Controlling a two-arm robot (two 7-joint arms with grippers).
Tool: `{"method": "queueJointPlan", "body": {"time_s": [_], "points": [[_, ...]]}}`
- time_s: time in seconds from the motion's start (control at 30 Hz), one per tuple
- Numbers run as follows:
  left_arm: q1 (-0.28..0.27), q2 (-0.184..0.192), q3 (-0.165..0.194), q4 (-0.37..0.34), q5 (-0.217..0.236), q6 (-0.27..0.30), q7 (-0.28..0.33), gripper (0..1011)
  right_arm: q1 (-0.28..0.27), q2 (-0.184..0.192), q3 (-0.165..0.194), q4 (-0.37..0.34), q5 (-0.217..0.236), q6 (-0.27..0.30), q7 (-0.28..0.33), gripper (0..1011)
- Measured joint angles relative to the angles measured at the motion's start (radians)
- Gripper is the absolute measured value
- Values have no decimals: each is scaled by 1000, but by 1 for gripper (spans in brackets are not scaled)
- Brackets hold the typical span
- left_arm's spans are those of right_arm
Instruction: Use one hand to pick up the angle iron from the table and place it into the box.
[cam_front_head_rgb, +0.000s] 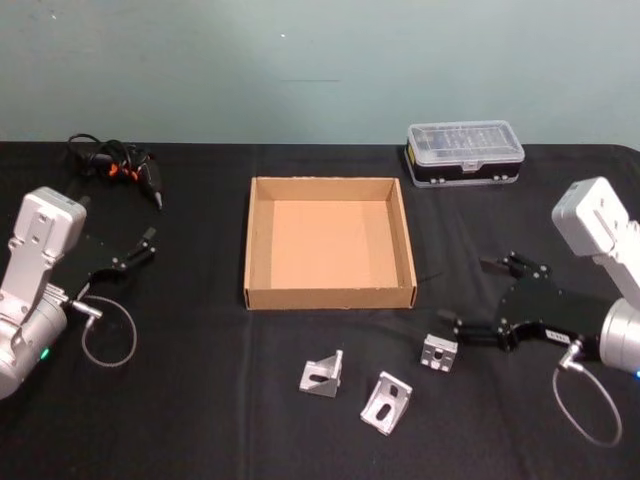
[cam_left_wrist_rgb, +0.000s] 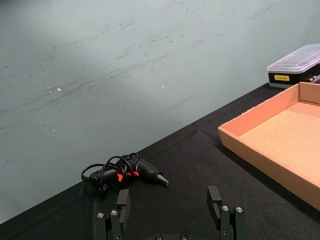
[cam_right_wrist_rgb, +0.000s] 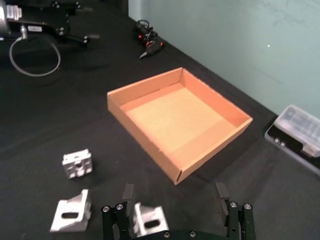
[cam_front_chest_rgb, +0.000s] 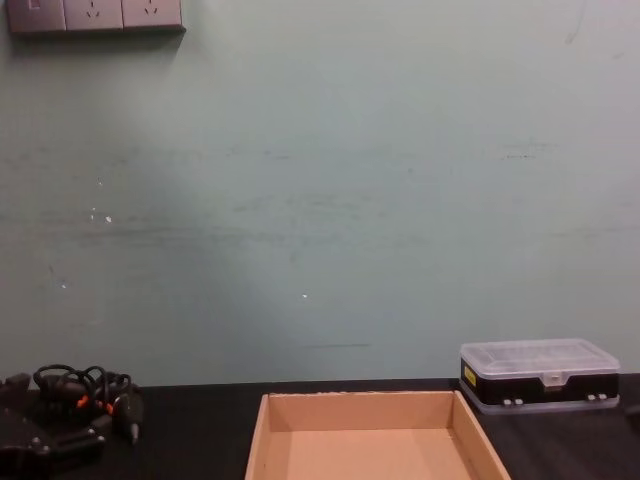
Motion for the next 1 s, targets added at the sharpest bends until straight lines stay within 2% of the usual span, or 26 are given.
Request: {"method": "queueJointPlan", "body": {"time_s": [0.1,0.37,0.7,1.0], "points": [[0,0,0,0,0,0,0,1011,-41,14,16,-32,-1,16,0,1003],[0,0,0,0,0,0,0,1011,-84,27,25,-68,-22,50,8,1003],[0,0,0,0,0,0,0,1011,-76,9,2,-43,-65,101,31,1003],[0,0,0,0,0,0,0,1011,-54,-34,-26,4,-100,115,54,1003]]}}
